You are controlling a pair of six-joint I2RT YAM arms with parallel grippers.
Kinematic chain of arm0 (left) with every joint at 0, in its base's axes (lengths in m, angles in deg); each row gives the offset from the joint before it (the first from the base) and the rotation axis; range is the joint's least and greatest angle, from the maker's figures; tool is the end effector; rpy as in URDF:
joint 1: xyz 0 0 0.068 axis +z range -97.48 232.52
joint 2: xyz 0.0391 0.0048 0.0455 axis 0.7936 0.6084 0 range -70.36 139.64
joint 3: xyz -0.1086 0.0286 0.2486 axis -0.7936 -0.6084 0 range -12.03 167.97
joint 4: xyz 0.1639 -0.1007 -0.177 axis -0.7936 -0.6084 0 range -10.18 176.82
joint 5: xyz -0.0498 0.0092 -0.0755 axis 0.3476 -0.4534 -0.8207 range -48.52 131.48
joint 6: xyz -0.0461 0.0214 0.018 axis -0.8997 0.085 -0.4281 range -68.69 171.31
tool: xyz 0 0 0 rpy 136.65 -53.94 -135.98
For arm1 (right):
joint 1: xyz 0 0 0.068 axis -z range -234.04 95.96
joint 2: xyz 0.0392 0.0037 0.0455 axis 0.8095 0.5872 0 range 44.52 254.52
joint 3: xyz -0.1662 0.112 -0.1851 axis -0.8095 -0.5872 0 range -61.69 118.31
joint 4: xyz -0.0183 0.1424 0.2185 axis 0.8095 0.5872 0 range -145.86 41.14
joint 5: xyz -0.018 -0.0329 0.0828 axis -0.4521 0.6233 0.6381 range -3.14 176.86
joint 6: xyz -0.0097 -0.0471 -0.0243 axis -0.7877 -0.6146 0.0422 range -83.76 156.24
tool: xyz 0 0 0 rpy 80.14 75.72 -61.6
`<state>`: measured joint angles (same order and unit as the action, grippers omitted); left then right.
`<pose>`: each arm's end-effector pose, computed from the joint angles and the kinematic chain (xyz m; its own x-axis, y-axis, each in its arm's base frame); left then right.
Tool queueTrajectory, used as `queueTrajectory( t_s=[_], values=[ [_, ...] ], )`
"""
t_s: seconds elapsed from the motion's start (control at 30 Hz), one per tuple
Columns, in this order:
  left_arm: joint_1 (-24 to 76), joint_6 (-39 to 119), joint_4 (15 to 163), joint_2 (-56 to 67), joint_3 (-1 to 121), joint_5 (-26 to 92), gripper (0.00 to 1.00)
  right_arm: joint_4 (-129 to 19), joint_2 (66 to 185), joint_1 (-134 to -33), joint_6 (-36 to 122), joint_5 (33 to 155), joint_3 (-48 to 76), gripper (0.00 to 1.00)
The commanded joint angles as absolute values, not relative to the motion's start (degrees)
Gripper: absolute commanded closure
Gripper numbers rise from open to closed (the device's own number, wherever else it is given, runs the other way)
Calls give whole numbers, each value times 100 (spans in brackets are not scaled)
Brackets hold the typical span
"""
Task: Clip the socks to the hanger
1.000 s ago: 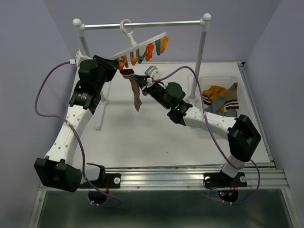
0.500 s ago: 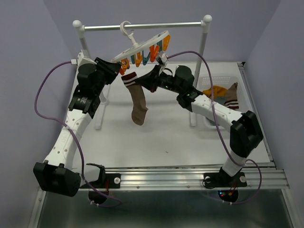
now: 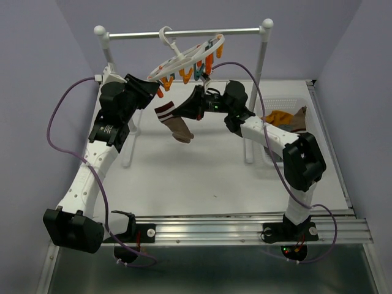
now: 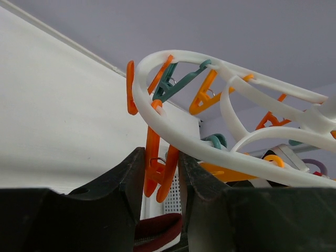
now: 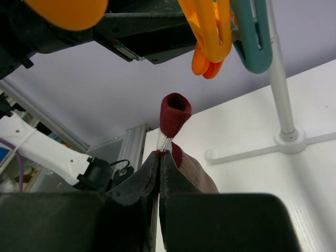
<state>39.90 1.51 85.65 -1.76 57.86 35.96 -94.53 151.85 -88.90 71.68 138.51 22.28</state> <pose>0.2692 -0.0637 0.4249 -0.2366 -0.7261 -0.6456 0.2024 0.6131 -0.7636 0.3451 0.2744 0.3488 -0.3891 0.1675 -0.9058 -0.9202 -0.0249 0.3907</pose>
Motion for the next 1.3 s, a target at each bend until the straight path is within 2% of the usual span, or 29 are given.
queueTrajectory(
  t_s=[0.0, 0.17, 0.4, 0.97, 1.27],
  values=[
    [4022, 244, 8823, -216, 5829, 3418, 100, -10121, 15254, -8806, 7684, 14336, 2681, 99],
    [4031, 271, 8849, -189, 5802, 3269, 100, -10972, 15552, -8806, 8420, 14451, 2761, 99],
    [4040, 245, 8946, -286, 5697, 3093, 100, -11334, 15983, -8639, 8976, 14600, 3243, 99],
    [4119, 192, 9157, -286, 5574, 2293, 100, -12518, 16414, -8586, 9907, 15136, 3412, 99],
    [4224, 235, 9218, -321, 5556, 2223, 100, -12416, 16511, -8534, 9822, 15163, 3438, 99]
  ],
)
